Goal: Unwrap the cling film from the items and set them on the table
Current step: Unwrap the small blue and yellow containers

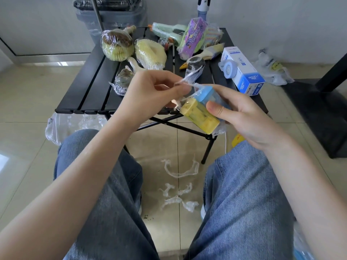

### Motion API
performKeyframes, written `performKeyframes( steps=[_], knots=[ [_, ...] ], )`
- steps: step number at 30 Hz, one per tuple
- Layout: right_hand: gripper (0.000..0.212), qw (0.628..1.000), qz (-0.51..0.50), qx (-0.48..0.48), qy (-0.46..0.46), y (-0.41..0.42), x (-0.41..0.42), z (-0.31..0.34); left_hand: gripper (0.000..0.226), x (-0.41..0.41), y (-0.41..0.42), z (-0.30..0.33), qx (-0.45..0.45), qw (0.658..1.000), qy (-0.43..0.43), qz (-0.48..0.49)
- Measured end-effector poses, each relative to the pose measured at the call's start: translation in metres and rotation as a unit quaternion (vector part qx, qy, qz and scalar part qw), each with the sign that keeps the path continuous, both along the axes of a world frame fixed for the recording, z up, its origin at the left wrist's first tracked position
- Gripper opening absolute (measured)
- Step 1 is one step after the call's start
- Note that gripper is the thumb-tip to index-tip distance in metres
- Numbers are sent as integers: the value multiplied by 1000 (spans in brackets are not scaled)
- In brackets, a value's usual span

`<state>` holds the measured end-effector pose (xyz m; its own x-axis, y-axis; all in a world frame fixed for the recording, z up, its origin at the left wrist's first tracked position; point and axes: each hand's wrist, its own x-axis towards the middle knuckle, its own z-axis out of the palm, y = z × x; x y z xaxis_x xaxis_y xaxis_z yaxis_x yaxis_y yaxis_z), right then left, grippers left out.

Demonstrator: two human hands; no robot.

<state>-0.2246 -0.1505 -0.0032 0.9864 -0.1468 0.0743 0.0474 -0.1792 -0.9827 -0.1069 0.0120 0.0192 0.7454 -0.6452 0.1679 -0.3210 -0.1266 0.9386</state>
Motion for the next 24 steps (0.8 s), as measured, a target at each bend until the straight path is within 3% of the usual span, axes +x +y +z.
performKeyframes(
  steps=[6,12,17,21,24],
  knots=[
    [32,1000,-8,-6,-5,-3,0,3,6,5,5,-5,-48,993,108,9],
    [26,999,-47,3,-12,-7,-1,-2,15,10,12,-8,-27,990,134,-31],
    [28,996,-82,16,-23,-7,-1,-5,16,7,17,-9,8,995,59,-74],
    [23,996,-82,-12,-36,-1,1,-1,41,1,11,-9,102,990,-77,-54],
    [20,993,-97,-37,-51,-2,2,-1,44,0,10,-7,110,987,-107,-52]
  ],
)
